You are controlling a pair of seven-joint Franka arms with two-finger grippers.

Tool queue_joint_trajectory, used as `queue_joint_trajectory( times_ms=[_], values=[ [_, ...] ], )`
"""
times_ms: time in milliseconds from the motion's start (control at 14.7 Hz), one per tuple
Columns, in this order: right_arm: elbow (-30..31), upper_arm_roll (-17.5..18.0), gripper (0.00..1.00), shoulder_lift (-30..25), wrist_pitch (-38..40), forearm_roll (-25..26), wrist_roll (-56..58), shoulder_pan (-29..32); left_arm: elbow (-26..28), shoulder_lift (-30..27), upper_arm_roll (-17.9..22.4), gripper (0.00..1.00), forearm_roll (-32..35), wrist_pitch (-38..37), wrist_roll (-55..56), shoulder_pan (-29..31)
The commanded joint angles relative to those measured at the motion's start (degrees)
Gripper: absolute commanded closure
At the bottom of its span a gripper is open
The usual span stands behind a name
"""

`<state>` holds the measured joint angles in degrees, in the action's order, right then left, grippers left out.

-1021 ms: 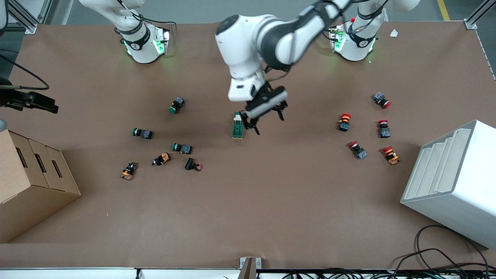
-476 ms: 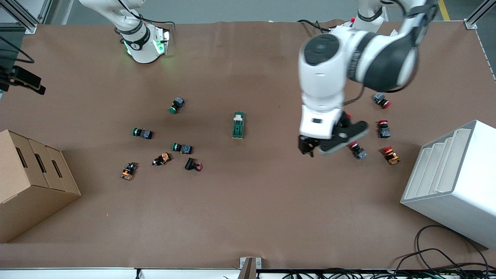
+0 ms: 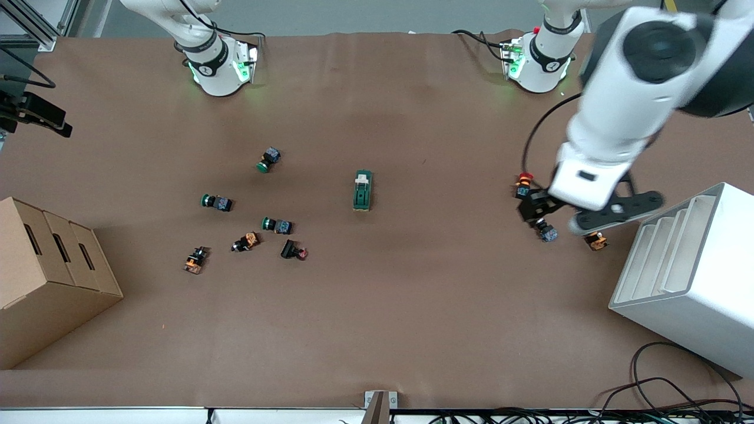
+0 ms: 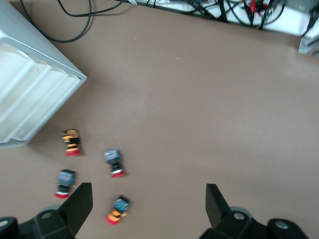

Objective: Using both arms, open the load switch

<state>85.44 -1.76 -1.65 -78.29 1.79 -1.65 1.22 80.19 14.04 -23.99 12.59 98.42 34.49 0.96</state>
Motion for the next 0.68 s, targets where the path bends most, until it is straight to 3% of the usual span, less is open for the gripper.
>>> queue_joint_trajectory(
  times_ms=[0, 272, 613],
  values=[
    [7.2, 1.2, 0.0, -5.8, -2.9, -0.7, 0.3, 1.6, 4.0, -6.3, 0.8, 0.0, -5.5, -2.4, -10.0, 3.9],
    [7.3, 1.2, 0.0, -5.8, -4.0, -0.8, 0.2, 1.6, 4.6, -10.9, 6.6, 0.0, -11.2, -9.2, -18.0, 4.8],
    [7.2, 1.3, 0.0, -5.8, -4.2, -1.5, 0.2, 1.6, 10.9, -18.5, 7.9, 0.0, -11.6, -9.5, -23.6, 5.3]
  ],
)
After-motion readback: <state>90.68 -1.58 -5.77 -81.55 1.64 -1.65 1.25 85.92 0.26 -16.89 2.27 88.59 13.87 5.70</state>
